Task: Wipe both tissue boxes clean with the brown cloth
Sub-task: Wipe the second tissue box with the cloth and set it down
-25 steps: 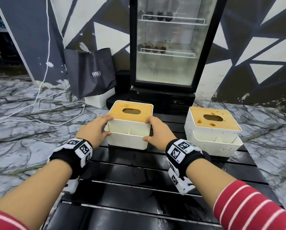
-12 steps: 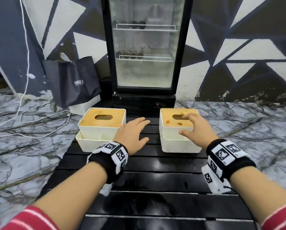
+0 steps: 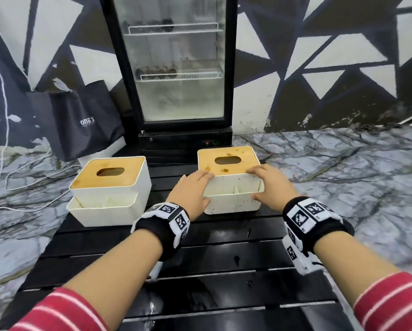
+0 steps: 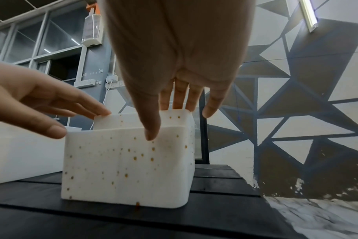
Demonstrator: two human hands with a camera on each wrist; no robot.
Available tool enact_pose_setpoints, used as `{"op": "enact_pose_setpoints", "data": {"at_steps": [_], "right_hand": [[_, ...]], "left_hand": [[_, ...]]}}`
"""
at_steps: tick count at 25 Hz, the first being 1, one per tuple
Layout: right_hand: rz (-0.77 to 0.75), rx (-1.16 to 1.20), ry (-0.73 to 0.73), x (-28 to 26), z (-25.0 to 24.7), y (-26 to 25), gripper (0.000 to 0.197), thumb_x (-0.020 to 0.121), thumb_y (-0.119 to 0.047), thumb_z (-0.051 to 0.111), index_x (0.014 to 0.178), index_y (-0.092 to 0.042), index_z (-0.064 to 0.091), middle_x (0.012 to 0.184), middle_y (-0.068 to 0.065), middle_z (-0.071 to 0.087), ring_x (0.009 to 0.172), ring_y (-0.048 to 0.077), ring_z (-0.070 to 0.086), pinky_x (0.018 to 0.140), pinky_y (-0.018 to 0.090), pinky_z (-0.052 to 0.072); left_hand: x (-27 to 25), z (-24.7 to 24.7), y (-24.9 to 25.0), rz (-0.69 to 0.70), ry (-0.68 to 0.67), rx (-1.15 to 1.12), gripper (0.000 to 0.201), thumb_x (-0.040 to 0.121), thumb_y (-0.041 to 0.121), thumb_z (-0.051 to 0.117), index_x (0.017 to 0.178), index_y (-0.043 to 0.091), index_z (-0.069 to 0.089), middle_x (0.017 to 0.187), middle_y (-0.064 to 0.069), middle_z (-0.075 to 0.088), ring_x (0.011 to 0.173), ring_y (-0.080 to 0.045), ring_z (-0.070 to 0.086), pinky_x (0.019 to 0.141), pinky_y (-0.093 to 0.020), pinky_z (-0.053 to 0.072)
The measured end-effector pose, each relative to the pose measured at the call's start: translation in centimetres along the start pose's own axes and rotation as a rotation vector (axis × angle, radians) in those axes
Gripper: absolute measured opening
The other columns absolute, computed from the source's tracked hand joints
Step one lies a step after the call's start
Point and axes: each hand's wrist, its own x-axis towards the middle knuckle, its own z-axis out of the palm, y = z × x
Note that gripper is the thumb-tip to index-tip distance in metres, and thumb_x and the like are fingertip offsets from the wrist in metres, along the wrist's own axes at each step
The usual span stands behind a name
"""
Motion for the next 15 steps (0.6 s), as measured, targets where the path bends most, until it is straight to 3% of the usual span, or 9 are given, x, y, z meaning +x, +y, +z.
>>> {"op": "enact_pose_setpoints", "data": {"at_steps": [4, 9, 15], "right_hand": [[0.012, 0.016, 0.026, -0.4, 0.2, -0.2, 0.059, 0.075, -0.01, 0.069, 0.129, -0.02, 0.046, 0.13, 0.001, 0.046, 0.123, 0.021, 0.037, 0.102, 0.028, 0.03], [0.014, 0.019, 0.009, -3.0, 0.4, -1.8, 0.06, 0.078, -0.011, 0.067, 0.131, -0.023, 0.042, 0.13, -0.002, 0.044, 0.125, 0.018, 0.032, 0.101, 0.029, 0.033], [-0.039, 0.0, -0.021, -9.0, 0.5, -5.3, 0.058, 0.079, -0.007, 0.063, 0.13, -0.026, 0.041, 0.128, -0.006, 0.043, 0.119, 0.016, 0.034, 0.096, 0.027, 0.038]], "left_hand": [[0.1, 0.0, -0.4, -0.017, 0.04, -0.081, 0.058, 0.091, 0.02, 0.057, 0.143, 0.02, 0.033, 0.147, 0.005, 0.035, 0.135, -0.015, 0.033, 0.11, -0.028, 0.028], [-2.5, 0.3, -0.9, -0.018, 0.056, -0.119, 0.057, 0.089, 0.018, 0.06, 0.14, 0.02, 0.036, 0.144, 0.005, 0.039, 0.133, -0.015, 0.035, 0.11, -0.026, 0.028], [-9.3, 0.3, -0.9, -0.011, 0.081, -0.158, 0.056, 0.088, 0.016, 0.062, 0.139, 0.021, 0.039, 0.144, 0.007, 0.039, 0.132, -0.013, 0.036, 0.111, -0.024, 0.029]]}}
